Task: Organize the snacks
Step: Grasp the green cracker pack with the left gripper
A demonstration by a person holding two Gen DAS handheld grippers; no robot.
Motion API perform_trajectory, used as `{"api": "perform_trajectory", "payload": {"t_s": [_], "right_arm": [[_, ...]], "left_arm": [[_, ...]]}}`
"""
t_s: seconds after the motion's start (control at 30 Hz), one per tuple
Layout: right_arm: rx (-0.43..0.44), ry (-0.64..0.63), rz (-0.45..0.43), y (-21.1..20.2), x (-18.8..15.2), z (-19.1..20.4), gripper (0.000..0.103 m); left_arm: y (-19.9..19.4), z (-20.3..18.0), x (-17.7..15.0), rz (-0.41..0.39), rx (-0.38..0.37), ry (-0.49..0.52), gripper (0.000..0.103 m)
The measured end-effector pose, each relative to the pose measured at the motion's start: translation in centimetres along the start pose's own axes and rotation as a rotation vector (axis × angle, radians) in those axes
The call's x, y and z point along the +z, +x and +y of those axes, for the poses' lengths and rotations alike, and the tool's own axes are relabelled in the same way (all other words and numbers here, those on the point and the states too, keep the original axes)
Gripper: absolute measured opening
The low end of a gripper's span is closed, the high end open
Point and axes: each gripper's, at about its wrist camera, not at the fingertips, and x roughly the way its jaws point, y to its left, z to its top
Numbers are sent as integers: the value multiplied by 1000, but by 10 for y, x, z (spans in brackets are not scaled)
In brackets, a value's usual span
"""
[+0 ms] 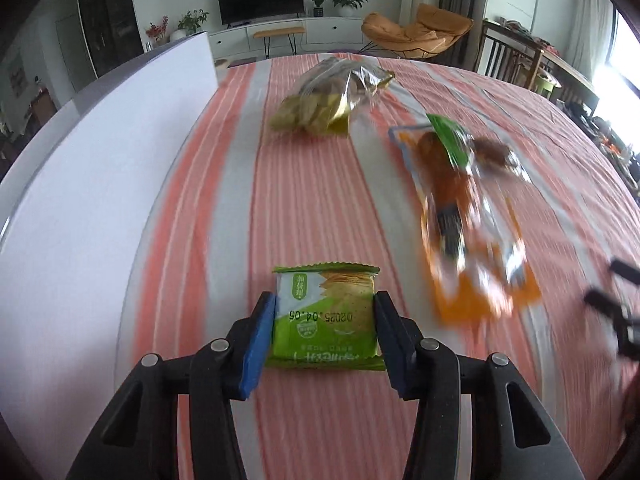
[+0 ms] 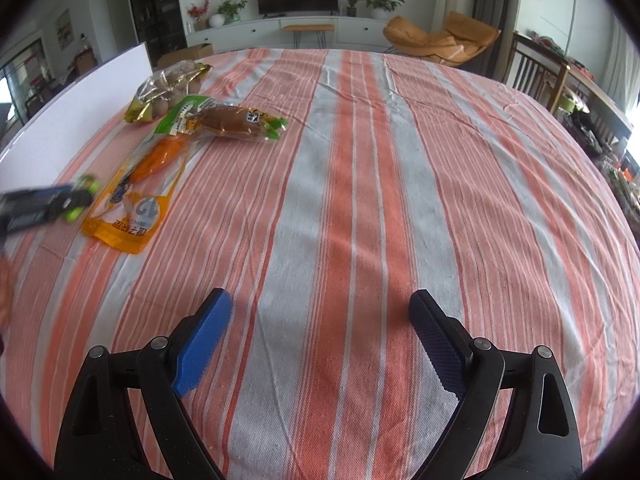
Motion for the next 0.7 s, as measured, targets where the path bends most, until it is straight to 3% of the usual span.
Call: {"api": "perform_trajectory", "payload": {"t_s": [0.13,0.2,0.27,0.5,0.7], "right_arm": [[0,0,0,0,0,0,93],[0,0,0,0,0,0,93],[-4,4,-1,-1,0,0,93],[-14,21,-4,-1,-1,-3,93],[-16,21,-5,-1,-1,-3,93]], "left_arm": [[-18,11,-27,-26,11,-17,52],[-15,17,-29,-38,38,-30,74],[-11,29,-28,-28,56,-86,88],[-5,33,-27,-16,78,-111,103],[-2,35,-26,-20,81,-117,103]]}}
